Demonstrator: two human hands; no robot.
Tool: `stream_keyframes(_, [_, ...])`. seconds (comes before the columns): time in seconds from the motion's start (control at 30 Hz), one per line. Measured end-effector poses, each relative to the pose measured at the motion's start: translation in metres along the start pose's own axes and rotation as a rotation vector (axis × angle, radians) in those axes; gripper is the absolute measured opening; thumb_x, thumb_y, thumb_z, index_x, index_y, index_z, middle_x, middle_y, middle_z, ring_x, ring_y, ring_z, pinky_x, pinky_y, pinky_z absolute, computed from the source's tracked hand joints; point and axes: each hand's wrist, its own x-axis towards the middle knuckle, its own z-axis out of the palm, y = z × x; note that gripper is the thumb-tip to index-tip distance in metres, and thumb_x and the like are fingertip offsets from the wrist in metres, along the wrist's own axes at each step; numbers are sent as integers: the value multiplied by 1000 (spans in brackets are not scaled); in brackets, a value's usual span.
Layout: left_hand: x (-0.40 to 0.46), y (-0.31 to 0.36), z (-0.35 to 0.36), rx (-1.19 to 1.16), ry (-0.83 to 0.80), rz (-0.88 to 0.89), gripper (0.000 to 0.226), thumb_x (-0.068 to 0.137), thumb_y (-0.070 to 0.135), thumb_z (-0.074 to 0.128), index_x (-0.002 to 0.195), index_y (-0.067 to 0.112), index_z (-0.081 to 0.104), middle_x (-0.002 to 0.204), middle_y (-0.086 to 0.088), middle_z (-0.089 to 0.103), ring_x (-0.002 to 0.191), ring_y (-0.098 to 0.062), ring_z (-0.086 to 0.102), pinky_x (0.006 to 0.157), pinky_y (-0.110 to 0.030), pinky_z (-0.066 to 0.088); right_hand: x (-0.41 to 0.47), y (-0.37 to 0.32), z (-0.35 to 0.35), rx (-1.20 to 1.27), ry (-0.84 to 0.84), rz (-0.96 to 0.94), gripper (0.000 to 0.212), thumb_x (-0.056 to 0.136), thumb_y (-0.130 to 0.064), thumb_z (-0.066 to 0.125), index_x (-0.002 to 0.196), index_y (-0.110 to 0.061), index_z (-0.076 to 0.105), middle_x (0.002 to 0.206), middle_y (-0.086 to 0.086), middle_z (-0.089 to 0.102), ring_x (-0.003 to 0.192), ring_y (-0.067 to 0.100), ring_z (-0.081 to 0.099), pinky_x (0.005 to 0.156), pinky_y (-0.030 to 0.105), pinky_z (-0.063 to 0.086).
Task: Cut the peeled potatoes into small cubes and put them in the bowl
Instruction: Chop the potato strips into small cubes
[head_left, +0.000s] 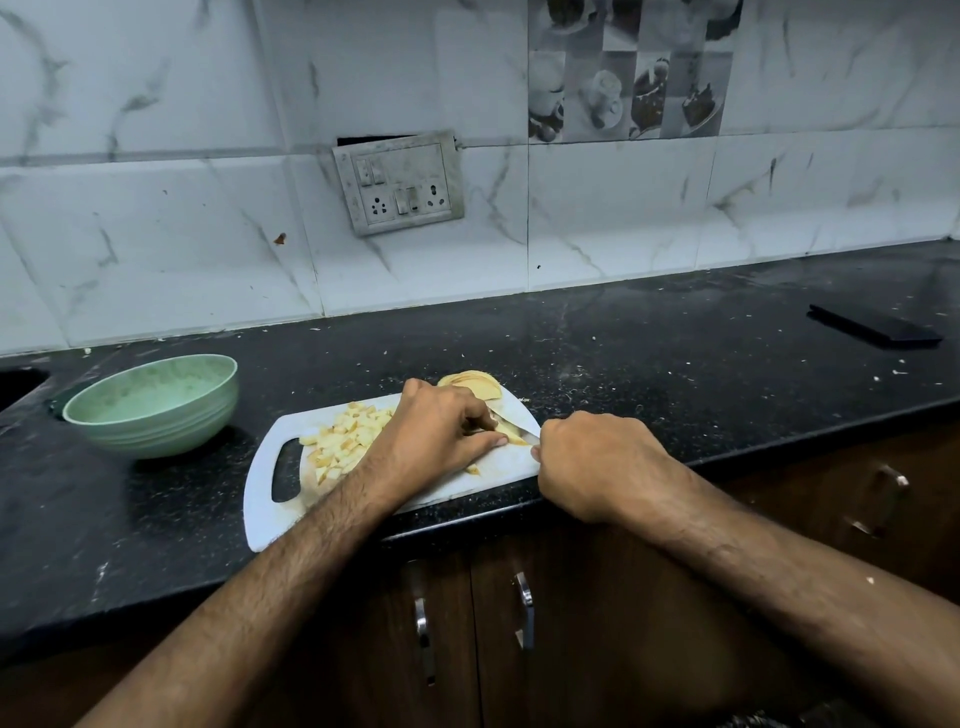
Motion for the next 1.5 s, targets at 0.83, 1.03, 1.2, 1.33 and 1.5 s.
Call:
stream_keyframes(0.83, [-3,6,-4,189,-89,65,22,95,51,58,94,29,56,97,16,62,92,-7,57,102,-38,33,-42,23,0,40,-101,-15,24,104,-42,32,90,-24,41,107,3,61,93,27,58,75,36,39])
stream_keyframes(1.03, [0,6,-10,166,-156,60,28,96,48,58,111,29,46,97,14,67,96,-7,59,107,-41,25,-39,32,-1,-17,-84,-22,26,104,-43,31,88,-25,41,109,3,62,100,27,60,74,36,39])
stream_keyframes(1.2, [-2,2,-19,205,-153,99,19,95,44,63,107,31,58,99,19,64,99,-1,53,100,-39,24,-34,38,4,17,-66,-6,28,103,-45,32,88,-26,46,105,2,63,91,25,58,74,37,41])
stream_keyframes(1.33, [-3,8,-27,233,-153,129,14,95,41,65,105,31,64,98,17,64,96,-2,50,97,-36,20,-29,43,8,47,-56,1,31,103,-47,32,89,-26,49,103,1,64,84,23,54,73,37,41])
stream_keyframes(1.5, [-16,7,-31,219,-65,157,8,95,41,66,101,35,64,88,19,58,93,-2,50,93,-36,22,-22,46,8,80,-59,6,33,103,-47,33,87,-25,50,105,4,65,98,27,62,78,39,46])
